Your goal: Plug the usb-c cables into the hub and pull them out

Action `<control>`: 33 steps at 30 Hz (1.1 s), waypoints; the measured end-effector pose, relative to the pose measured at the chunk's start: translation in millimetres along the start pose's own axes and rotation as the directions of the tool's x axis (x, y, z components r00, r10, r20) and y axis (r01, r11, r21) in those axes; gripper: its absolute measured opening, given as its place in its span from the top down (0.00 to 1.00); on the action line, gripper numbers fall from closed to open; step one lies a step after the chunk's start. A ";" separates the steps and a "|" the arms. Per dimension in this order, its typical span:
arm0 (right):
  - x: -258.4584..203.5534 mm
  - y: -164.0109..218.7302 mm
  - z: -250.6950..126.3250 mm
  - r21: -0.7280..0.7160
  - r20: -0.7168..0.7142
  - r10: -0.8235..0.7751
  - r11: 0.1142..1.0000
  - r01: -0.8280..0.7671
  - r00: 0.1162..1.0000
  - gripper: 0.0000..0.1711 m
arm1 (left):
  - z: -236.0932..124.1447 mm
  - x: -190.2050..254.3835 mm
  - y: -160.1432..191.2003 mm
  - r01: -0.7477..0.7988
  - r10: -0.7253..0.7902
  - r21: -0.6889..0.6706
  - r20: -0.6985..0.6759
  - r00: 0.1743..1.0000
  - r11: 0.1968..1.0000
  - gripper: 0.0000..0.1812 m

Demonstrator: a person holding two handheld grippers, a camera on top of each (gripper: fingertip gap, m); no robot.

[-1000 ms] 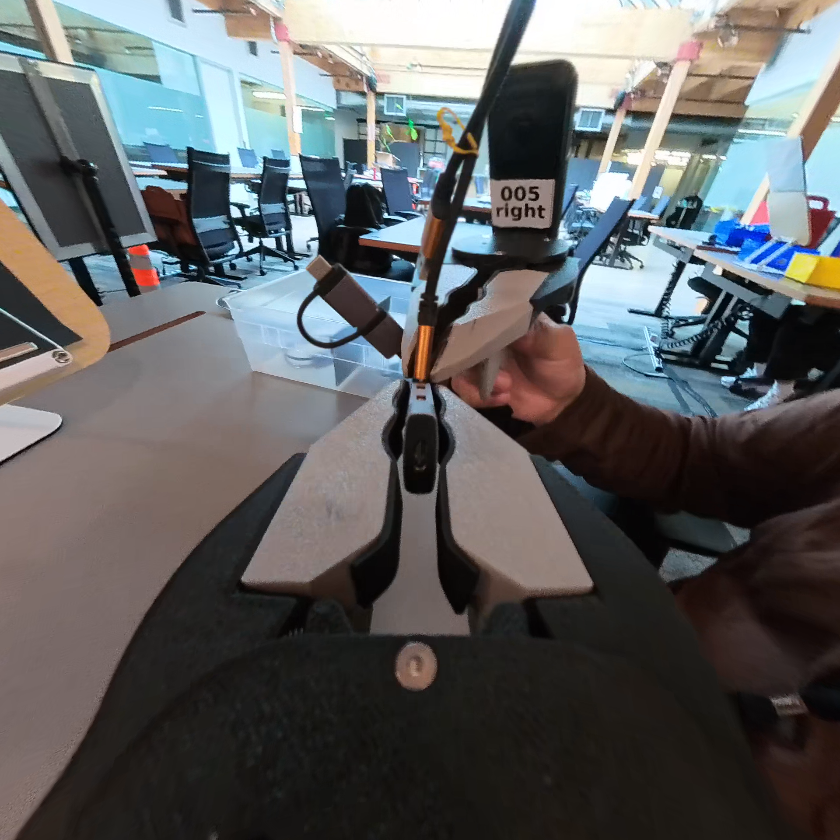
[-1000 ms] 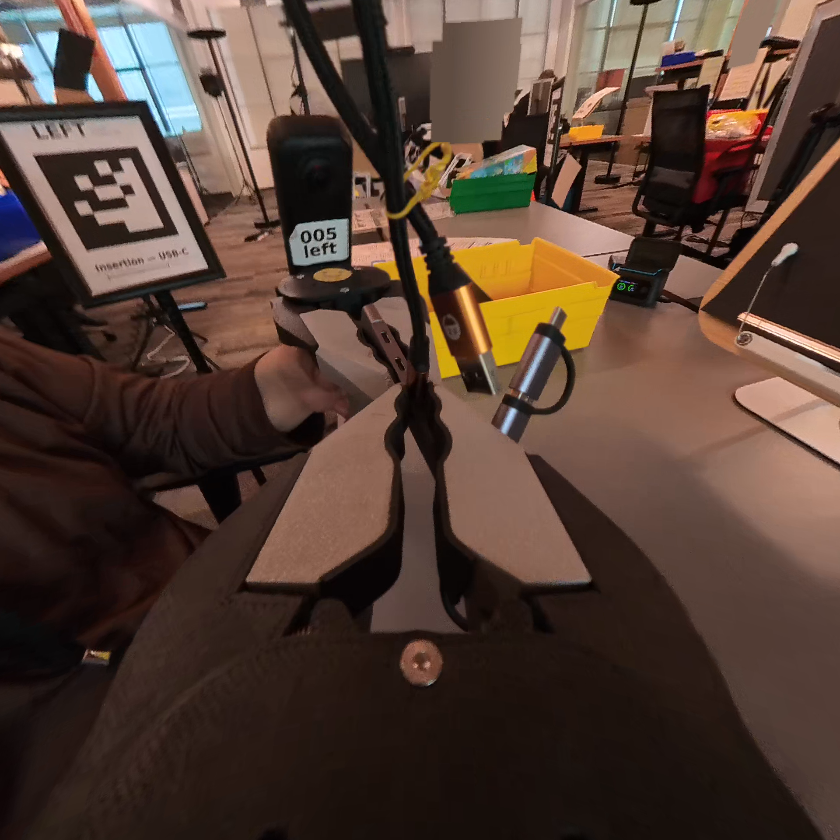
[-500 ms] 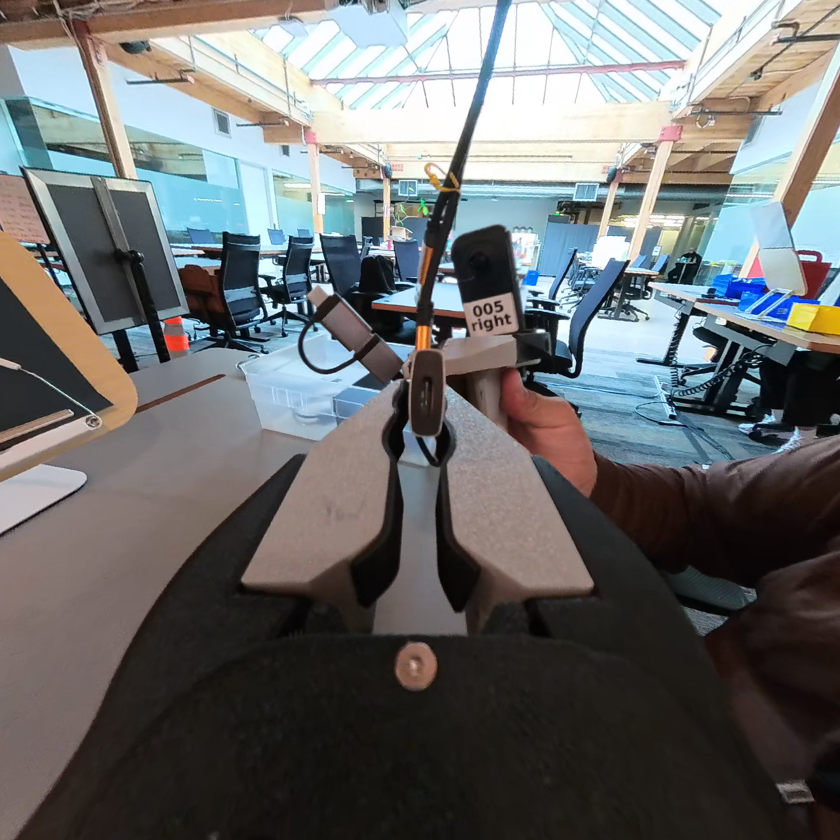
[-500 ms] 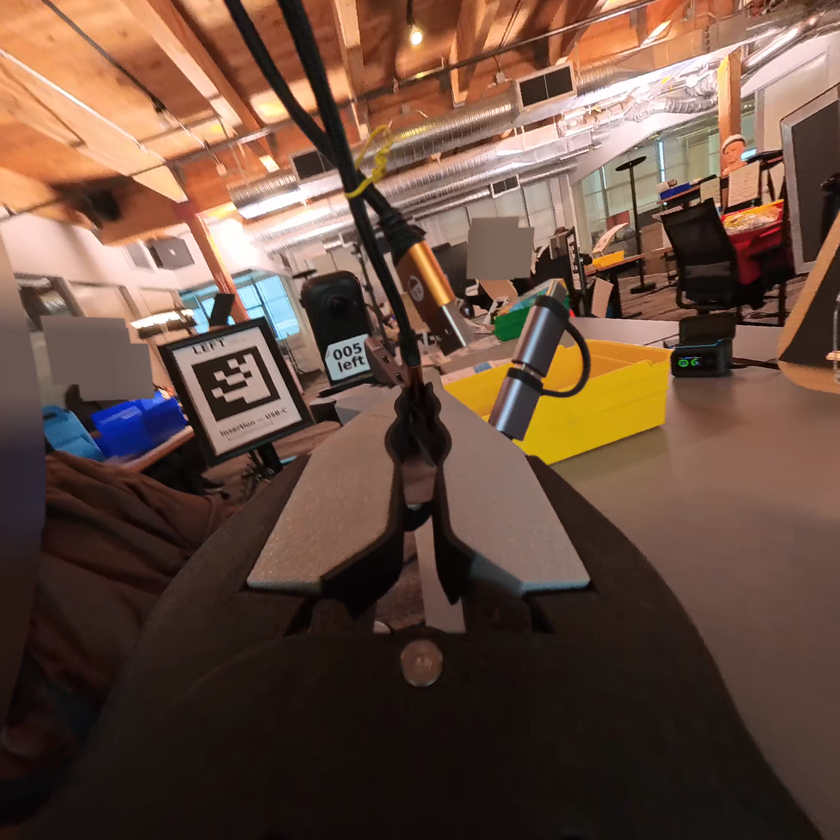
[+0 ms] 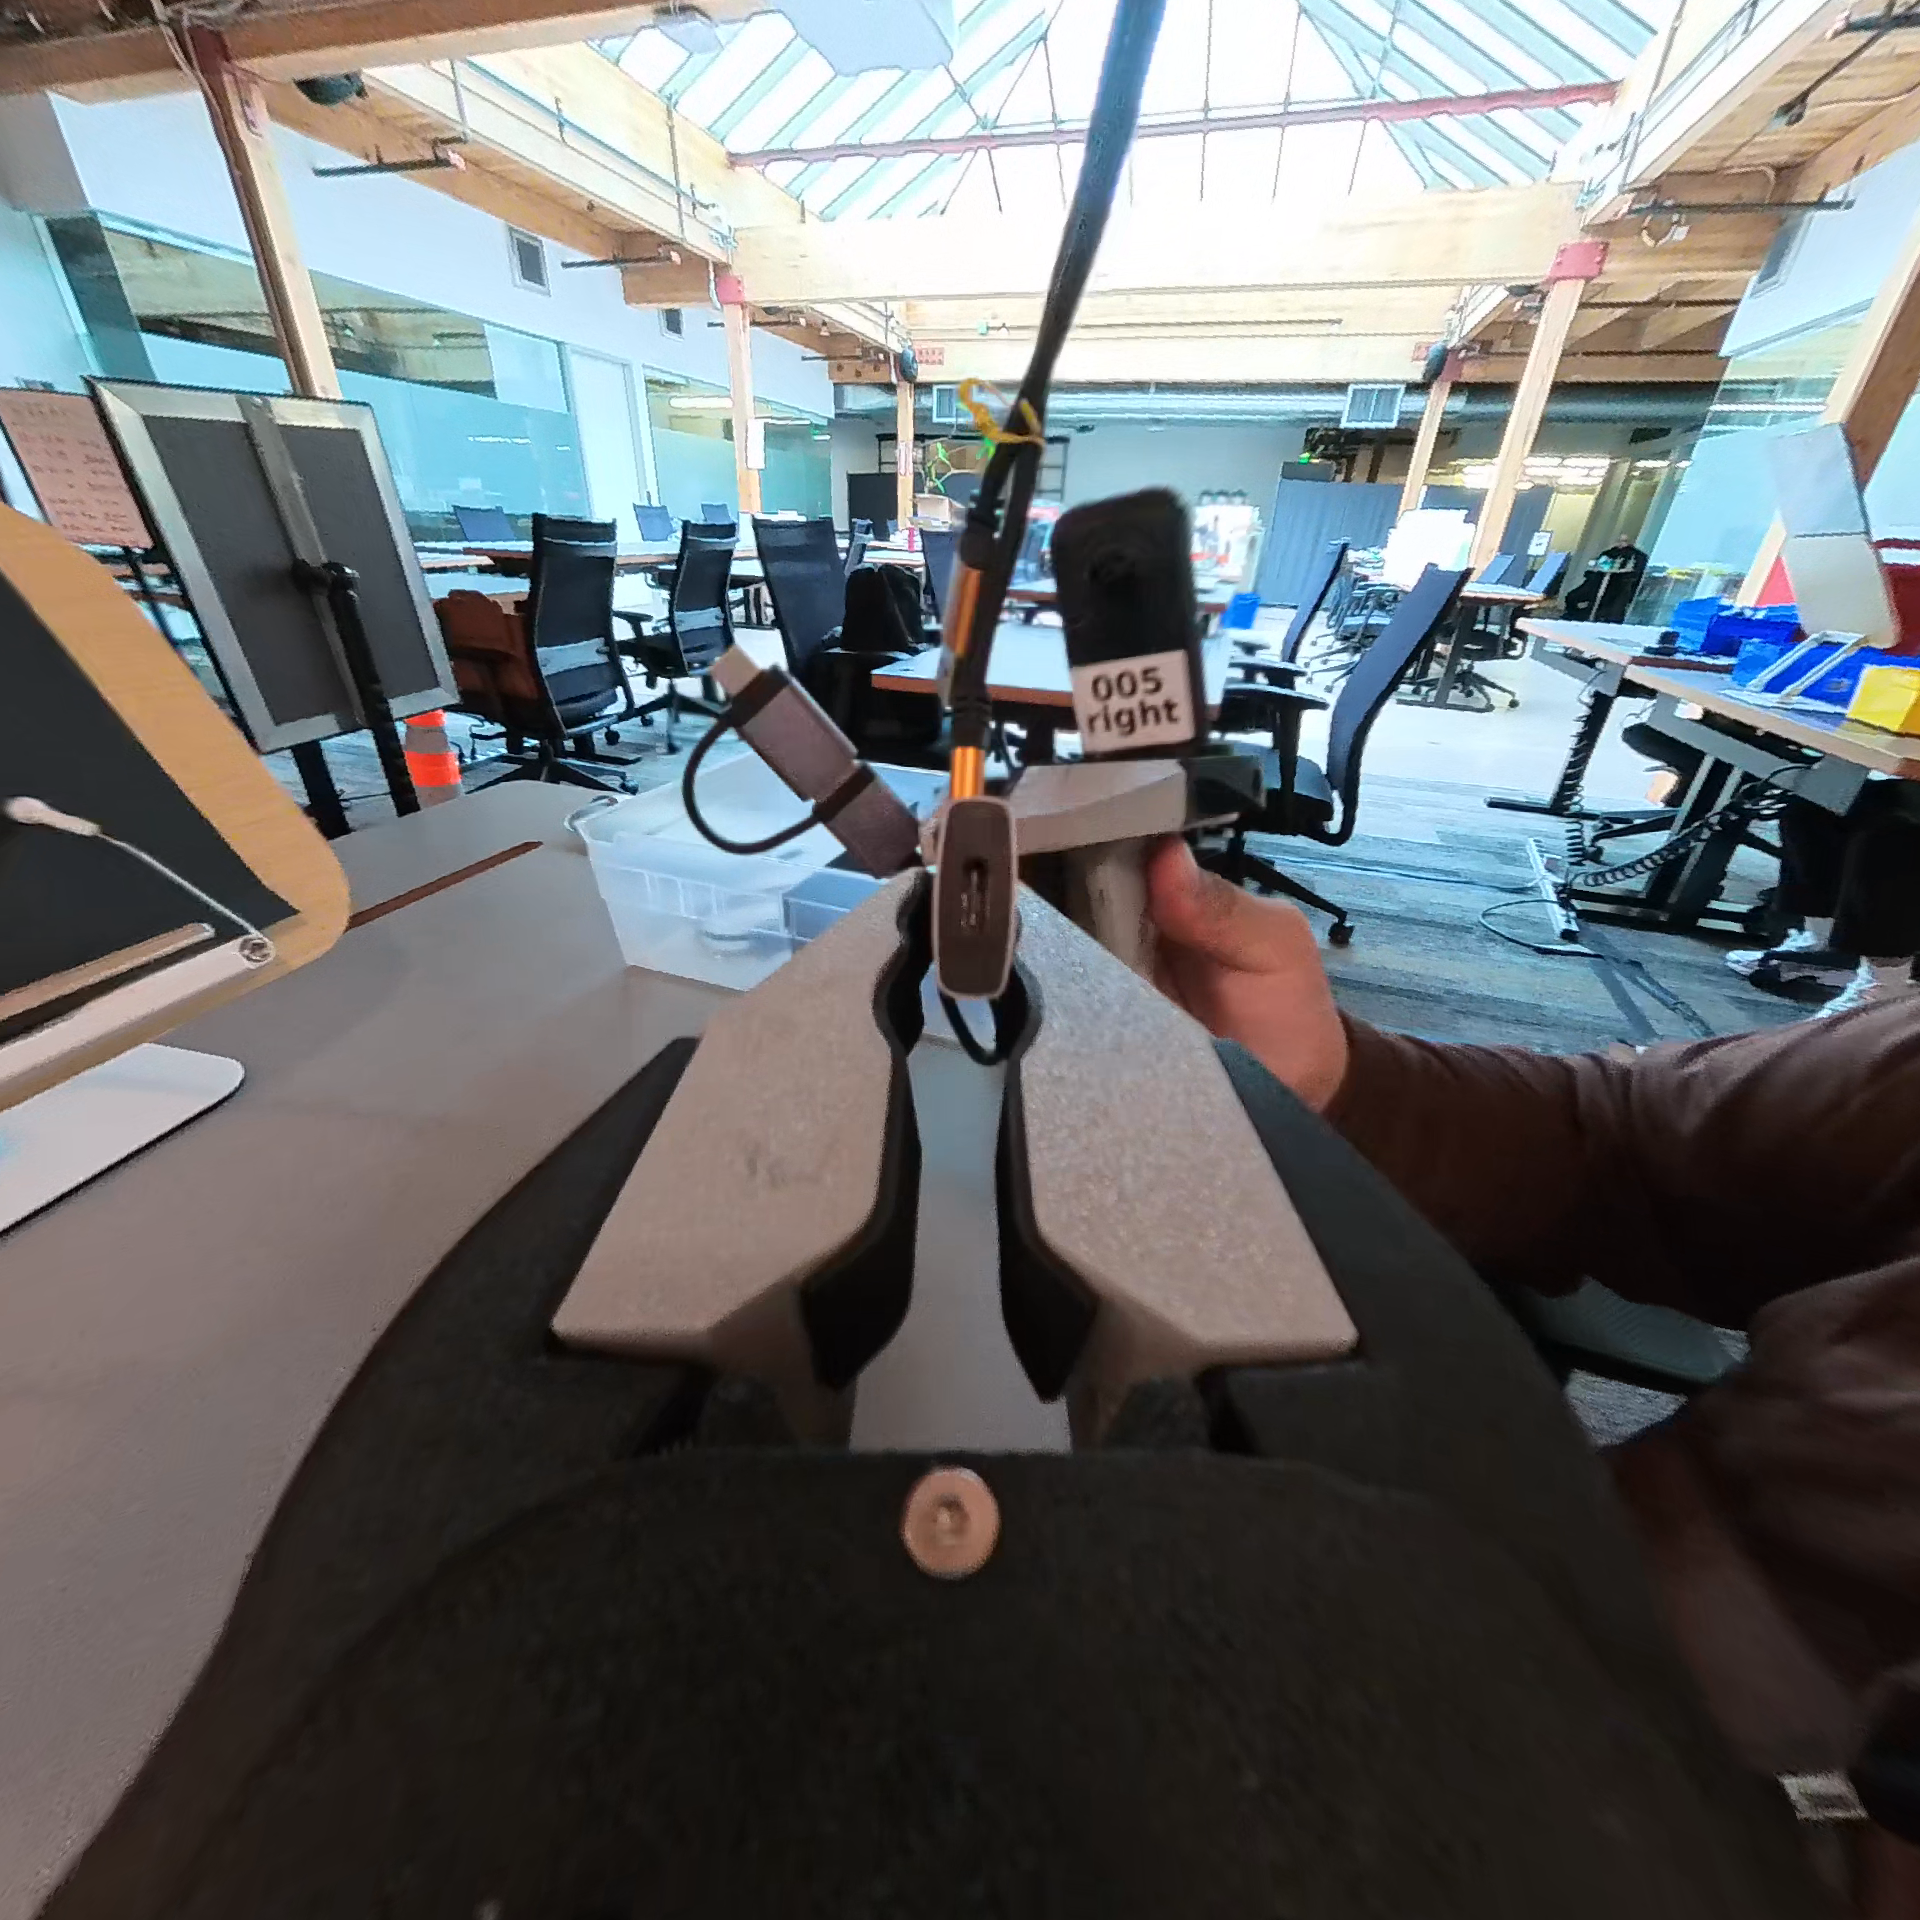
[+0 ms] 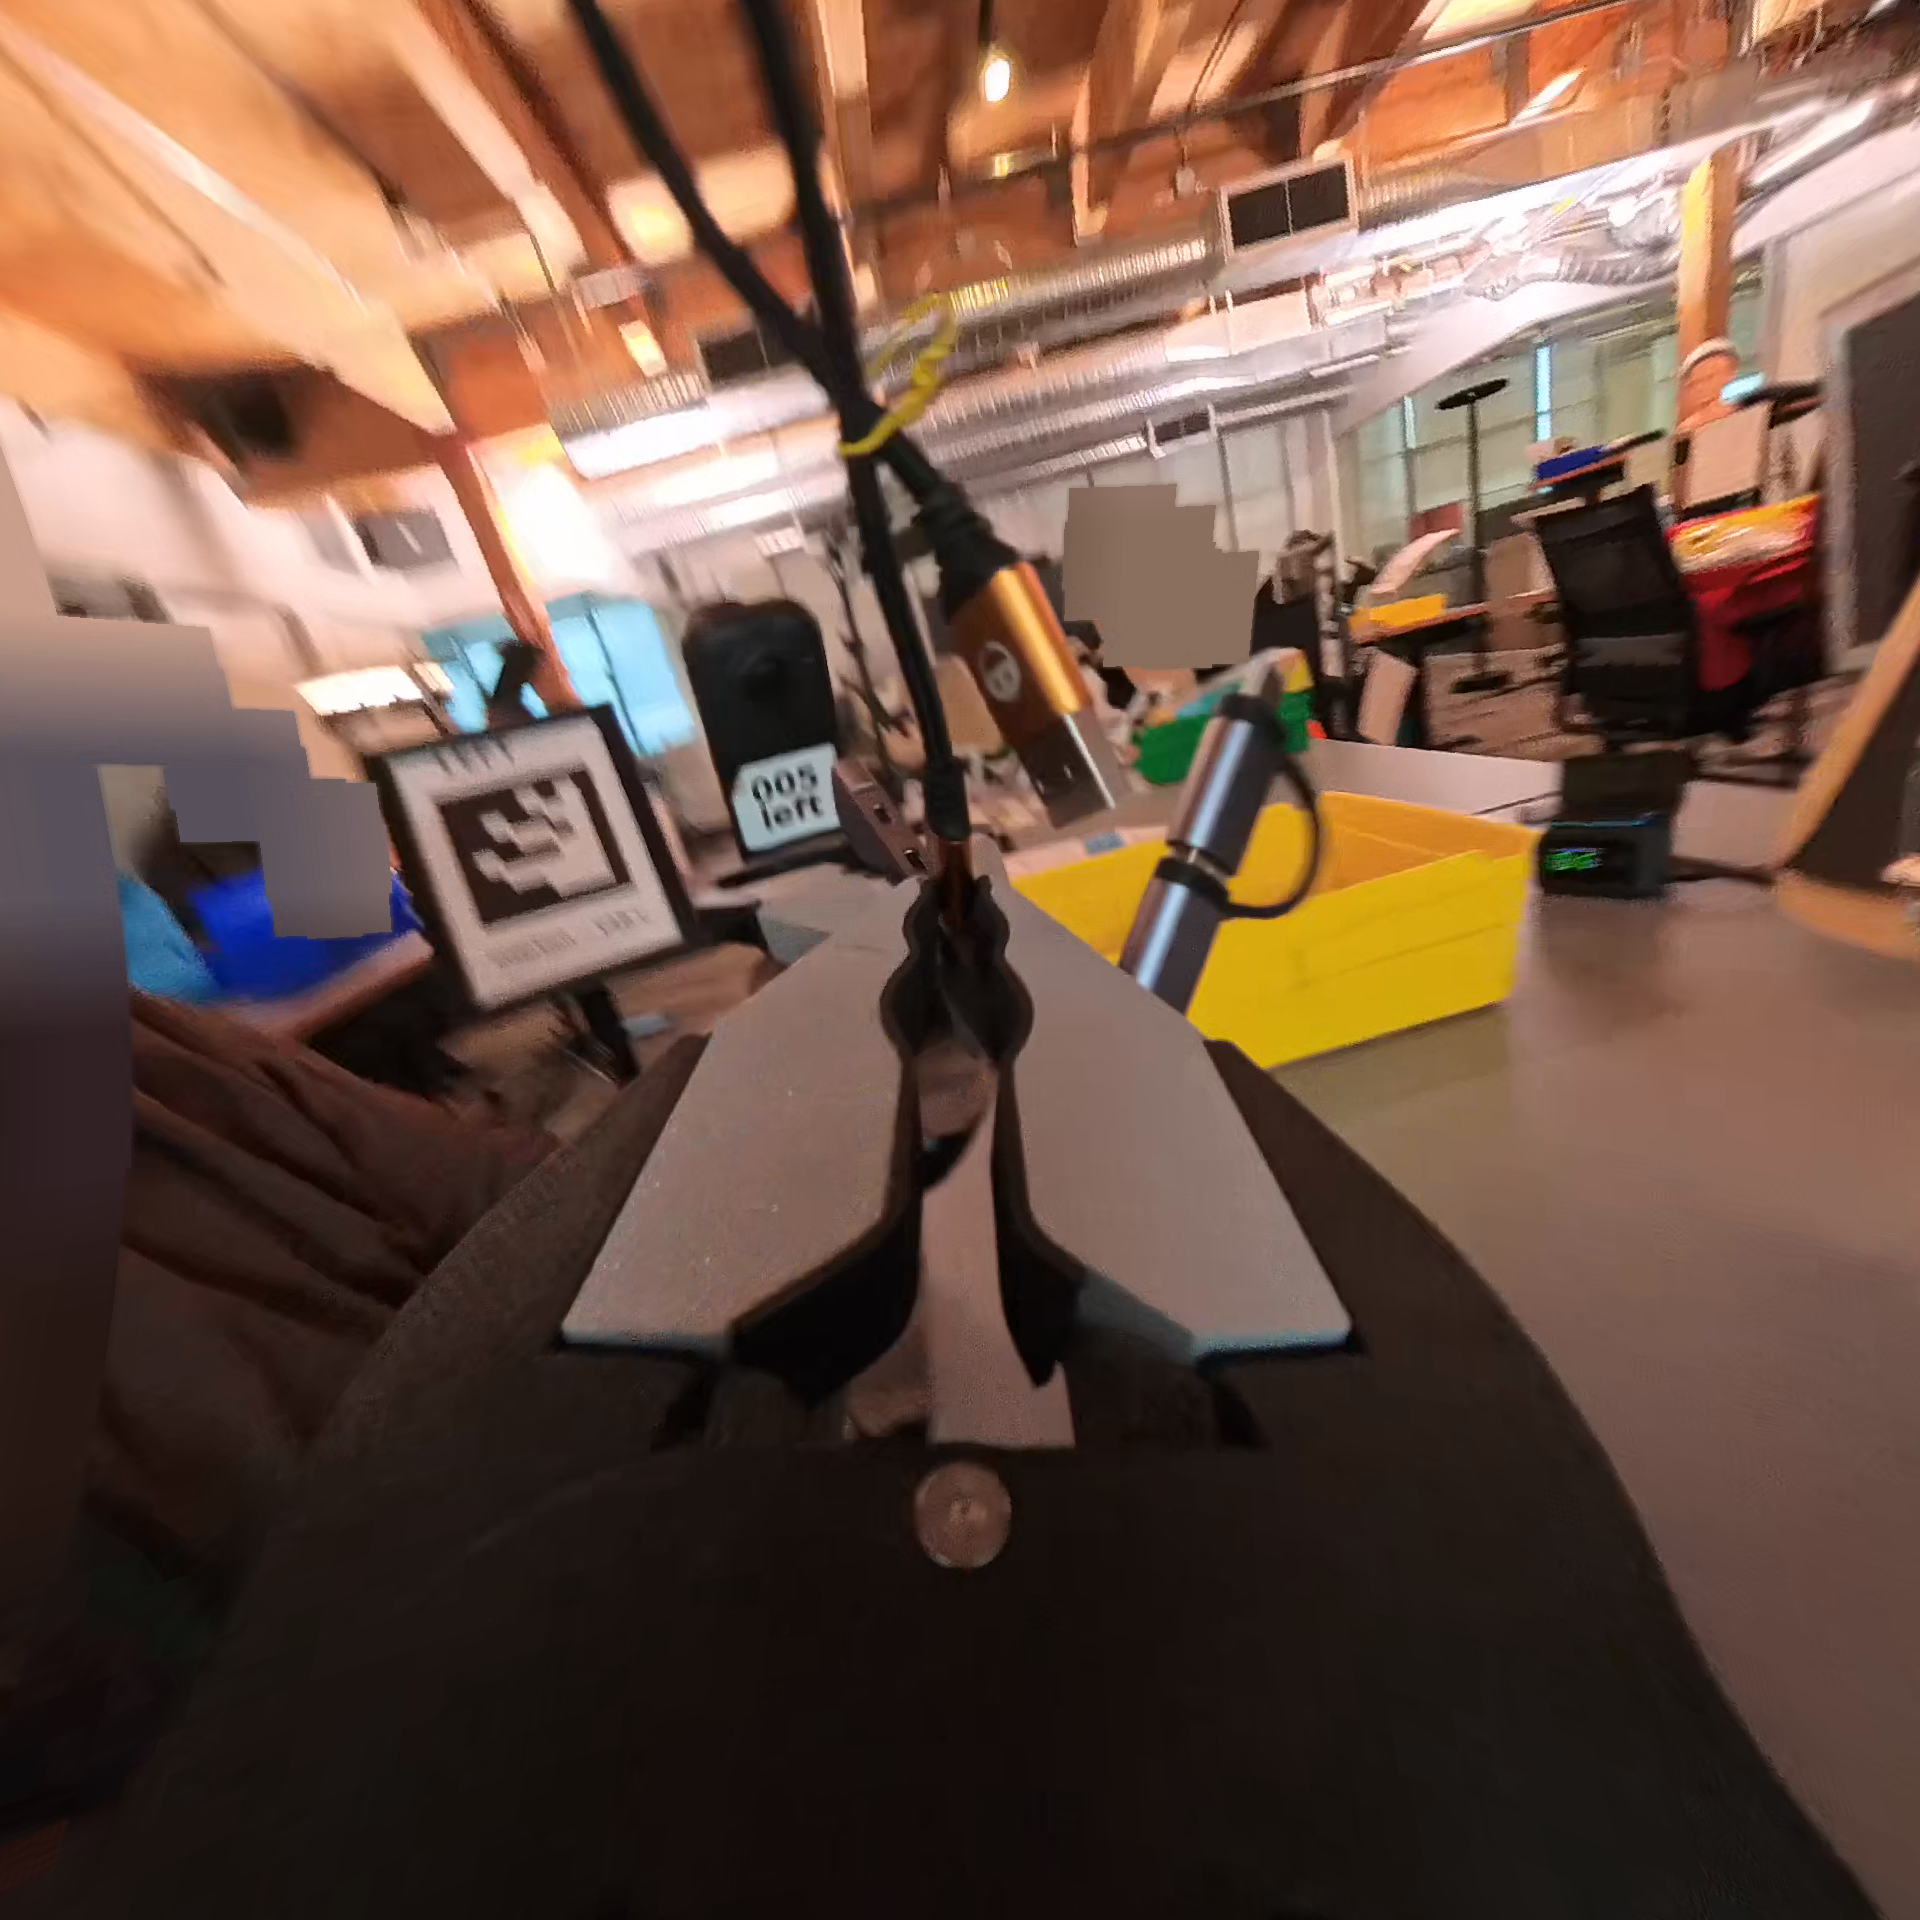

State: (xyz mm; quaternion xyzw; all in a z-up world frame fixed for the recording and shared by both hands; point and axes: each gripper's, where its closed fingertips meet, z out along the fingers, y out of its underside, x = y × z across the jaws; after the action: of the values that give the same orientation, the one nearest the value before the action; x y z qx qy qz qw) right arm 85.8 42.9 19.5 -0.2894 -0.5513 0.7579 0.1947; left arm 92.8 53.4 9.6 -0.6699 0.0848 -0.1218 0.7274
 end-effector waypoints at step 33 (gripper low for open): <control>-9.9 -9.5 -14.5 0.090 0.111 0.004 0.996 -0.014 0.994 0.98 | 4.6 18.7 -2.1 0.234 -0.210 0.090 -0.221 0.953 0.968 0.96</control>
State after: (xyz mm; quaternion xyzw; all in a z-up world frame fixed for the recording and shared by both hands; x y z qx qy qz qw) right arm 102.5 50.3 27.5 -0.2402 -0.5250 0.7979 0.1733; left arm 111.9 52.2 12.9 -0.6158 0.0780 -0.2774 0.7333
